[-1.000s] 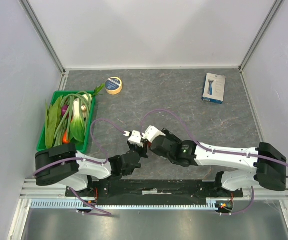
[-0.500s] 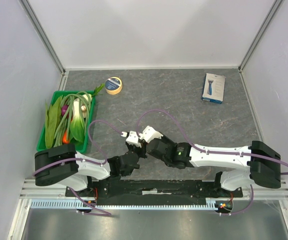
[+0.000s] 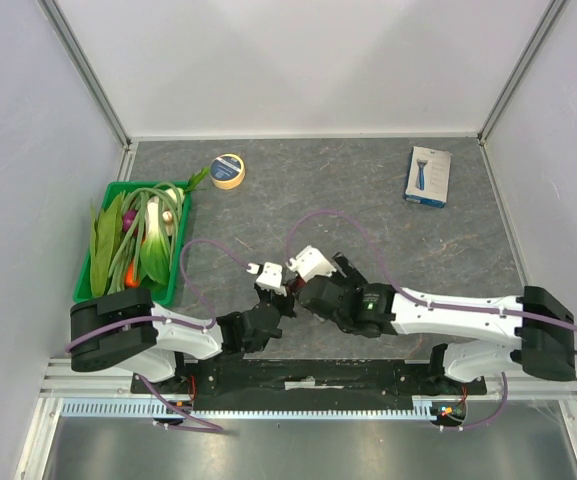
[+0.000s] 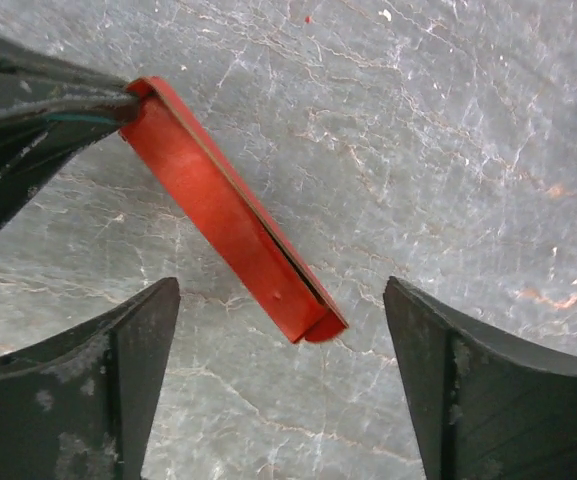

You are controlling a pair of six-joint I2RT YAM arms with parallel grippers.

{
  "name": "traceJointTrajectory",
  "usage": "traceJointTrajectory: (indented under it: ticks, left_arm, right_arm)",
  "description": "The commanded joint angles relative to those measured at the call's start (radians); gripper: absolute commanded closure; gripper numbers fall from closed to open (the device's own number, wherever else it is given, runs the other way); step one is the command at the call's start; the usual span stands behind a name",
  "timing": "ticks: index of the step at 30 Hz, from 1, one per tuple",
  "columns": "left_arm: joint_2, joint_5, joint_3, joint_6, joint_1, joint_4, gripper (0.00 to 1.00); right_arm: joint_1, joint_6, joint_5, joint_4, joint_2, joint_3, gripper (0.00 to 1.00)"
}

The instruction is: Fold the paper box

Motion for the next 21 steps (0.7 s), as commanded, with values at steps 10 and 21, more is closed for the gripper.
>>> traceJointTrajectory:
  ticks: [10, 21]
  left_arm:
    - [0.049, 0.012, -0.014, 0.036, -0.012, -0.217, 0.98]
    - [0.041, 0.010, -0.013, 0.045, -0.018, -0.223, 0.98]
  right_arm:
    - [-0.265, 0.713, -0.364, -0.205, -0.320, -0.075, 0.58]
    - [-0.267, 0.620, -0.322, -0.178, -0.208, -0.036, 0.64]
